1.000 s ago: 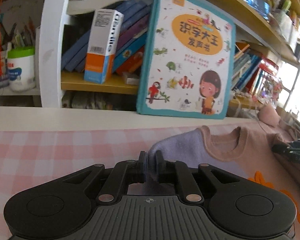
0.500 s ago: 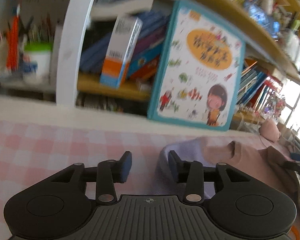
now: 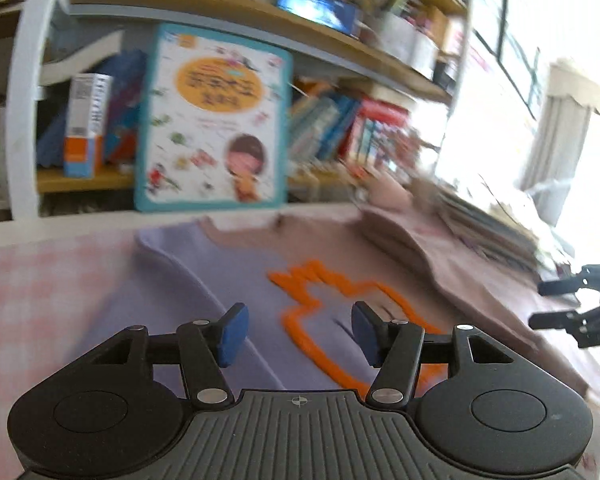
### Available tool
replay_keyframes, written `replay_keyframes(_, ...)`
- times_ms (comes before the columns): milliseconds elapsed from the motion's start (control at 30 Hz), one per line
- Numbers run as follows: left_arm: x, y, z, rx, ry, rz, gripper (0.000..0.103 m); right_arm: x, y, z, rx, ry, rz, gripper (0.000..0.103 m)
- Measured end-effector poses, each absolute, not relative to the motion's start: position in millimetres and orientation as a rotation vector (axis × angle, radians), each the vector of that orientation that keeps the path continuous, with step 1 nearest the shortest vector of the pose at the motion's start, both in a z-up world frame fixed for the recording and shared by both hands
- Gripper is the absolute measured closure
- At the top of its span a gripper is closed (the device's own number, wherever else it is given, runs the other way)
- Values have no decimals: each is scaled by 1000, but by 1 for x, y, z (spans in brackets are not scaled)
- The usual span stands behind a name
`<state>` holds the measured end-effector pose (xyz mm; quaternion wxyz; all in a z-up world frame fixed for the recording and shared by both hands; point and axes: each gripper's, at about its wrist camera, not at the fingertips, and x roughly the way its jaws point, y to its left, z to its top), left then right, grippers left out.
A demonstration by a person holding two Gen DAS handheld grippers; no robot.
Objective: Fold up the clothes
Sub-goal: 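Lay the sweater flat on the mat and open both grippers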
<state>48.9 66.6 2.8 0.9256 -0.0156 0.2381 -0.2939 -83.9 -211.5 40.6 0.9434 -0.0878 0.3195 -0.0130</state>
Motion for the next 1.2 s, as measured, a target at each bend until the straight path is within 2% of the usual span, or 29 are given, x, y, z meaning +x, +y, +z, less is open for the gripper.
replay_keyframes(100, 35, 58, -3, 43, 482, -595, 36, -96, -203, 33, -162, 662, -11, 47)
replay_keyframes(300, 46, 56, -15, 42, 563, -591, 35, -86, -182, 21, -285, 675, 35, 51)
replay_keyframes(333, 46, 58, -16, 31, 570, -588, 35, -81, -182, 19, -308, 686, 21, 68)
replay_keyframes(367, 46, 59, -16, 22, 575, -587, 36, -76, -181, 17, -331, 698, 8, 95)
replay_keyframes(400, 46, 61, -17, 14, 579, -587, 36, -71, -183, 16, -344, 706, -6, 99)
replay_keyframes(767, 48, 61, -18, -1, 592, -592, 35, -9, -331, 86, -482, 542, -584, 99)
replay_keyframes(967, 49, 62, -18, -13, 598, -610, 35, 27, -388, 77, -459, 599, -720, 99)
replay_keyframes(1200, 50, 62, -18, -14, 601, -613, 35, 45, -400, 57, -385, 589, -697, 99)
